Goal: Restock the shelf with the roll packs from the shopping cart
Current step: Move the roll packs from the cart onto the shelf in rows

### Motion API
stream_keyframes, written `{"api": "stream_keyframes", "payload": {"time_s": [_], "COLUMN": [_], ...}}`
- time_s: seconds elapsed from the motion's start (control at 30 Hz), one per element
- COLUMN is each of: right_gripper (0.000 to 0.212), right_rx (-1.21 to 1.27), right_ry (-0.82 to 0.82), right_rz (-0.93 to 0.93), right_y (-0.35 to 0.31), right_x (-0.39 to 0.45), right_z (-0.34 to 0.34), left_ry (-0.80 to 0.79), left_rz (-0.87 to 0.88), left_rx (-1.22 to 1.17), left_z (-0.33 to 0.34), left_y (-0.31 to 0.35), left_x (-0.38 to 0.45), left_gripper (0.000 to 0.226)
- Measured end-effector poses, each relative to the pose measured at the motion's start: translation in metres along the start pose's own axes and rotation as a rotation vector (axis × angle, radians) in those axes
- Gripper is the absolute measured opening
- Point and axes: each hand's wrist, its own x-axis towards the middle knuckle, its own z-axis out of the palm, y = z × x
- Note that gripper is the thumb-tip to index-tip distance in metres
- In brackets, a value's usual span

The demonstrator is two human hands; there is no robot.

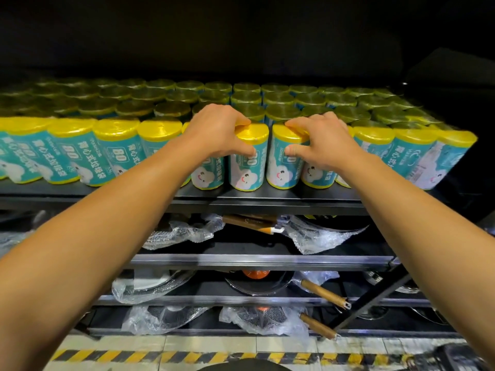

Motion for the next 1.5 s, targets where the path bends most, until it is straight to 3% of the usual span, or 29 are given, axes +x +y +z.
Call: {"api": "stream_keyframes", "payload": {"time_s": [0.67, 0.83, 0.93, 1.1, 1.2, 1.37, 1.5], "right_gripper": [0.068, 0.037, 0.035, 0.034, 0.036, 0.068, 0.070], "right_rx": [0.139, 0.307, 0.282, 0.304, 0.300, 0.086, 0.099], "right_ry": [-0.122, 0.280, 0.337, 0.320, 0.217, -0.072, -0.063], "right_rz": [-0.079, 0.067, 0.108, 0.096, 0.090, 0.117, 0.059], "right_y": [0.015, 0.050, 0.070, 0.079, 0.078, 0.076, 0.083], "right_x": [-0.005, -0.020, -0.028, -0.031, -0.028, -0.019, -0.016], "right_z": [-0.018, -0.036, -0.034, -0.027, -0.025, -0.022, -0.022], "left_ry": [0.061, 0.112, 0.045, 0.028, 0.044, 0.054, 0.075], "left_rz": [0.016, 0.112, 0.112, 0.046, 0.017, -0.009, -0.031], "left_rx": [0.035, 0.014, 0.074, 0.093, 0.079, 0.079, 0.101], "left_z": [0.006, 0.007, 0.014, 0.024, 0.024, 0.027, 0.028], "left_y": [0.014, 0.051, 0.070, 0.073, 0.074, 0.078, 0.079], "left_x": [0.001, 0.012, 0.017, 0.017, 0.016, 0.018, 0.019], "left_gripper": [0.084, 0.075, 0.078, 0.078, 0.078, 0.081, 0.079]}}
